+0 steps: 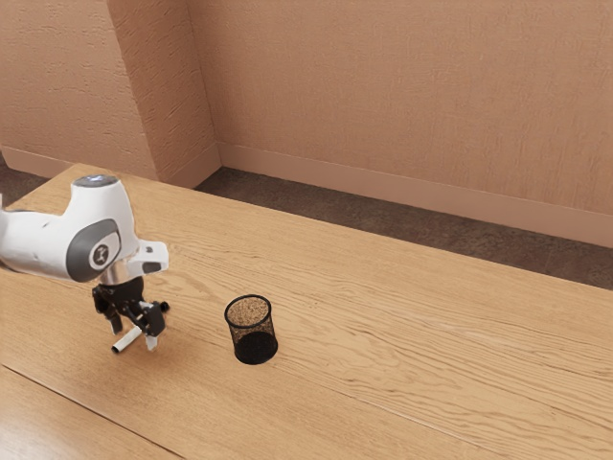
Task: Put the marker into the pen holder.
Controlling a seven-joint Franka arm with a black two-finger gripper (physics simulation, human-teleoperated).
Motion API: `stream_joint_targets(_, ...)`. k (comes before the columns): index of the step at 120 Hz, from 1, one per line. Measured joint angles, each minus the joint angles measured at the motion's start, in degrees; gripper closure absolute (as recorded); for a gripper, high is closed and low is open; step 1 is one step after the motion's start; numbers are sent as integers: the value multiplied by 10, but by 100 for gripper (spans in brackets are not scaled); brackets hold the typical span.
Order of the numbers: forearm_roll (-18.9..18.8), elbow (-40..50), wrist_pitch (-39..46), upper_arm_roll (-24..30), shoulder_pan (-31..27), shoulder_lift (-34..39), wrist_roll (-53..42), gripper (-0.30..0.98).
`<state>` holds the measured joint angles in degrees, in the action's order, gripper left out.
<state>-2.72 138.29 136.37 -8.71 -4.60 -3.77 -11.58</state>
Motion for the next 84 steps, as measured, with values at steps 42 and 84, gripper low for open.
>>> stream_joint_targets(42,-1,4,59,-7,-25,-24,-20,19)
stream_joint_targets(84,0,22,93,-8,-37,-27,-34,50)
